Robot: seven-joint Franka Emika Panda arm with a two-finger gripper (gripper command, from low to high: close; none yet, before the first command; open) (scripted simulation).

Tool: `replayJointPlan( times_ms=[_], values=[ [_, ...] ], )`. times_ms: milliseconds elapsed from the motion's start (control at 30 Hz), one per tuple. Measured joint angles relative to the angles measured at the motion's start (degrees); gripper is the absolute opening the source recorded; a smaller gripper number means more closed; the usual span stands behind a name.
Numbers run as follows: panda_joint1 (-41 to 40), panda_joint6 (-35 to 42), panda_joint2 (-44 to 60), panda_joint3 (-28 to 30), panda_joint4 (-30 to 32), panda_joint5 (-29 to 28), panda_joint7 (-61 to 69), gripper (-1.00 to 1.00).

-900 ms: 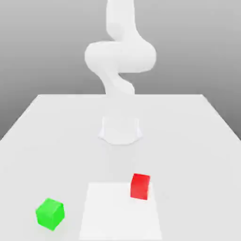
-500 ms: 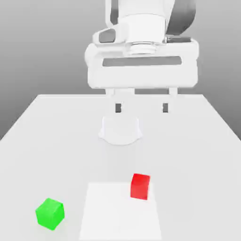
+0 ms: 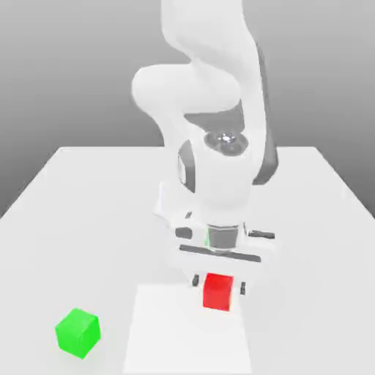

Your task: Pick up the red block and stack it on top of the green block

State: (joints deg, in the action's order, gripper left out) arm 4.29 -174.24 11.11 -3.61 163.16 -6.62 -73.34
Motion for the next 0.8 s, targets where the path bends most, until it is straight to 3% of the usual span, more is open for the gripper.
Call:
replayJointPlan(
  times_ms=[167,400,800],
  values=[
    [0.0,-0.1,0.1,0.0,0.0,-0.2,-0.2,-1.00],
    [-0.8,11.1,-13.0,-2.8,1.9,7.2,5.1,-1.00],
    [-22.0,23.3,-4.5,8.4,-18.8,8.1,13.8,-1.00]
  ],
)
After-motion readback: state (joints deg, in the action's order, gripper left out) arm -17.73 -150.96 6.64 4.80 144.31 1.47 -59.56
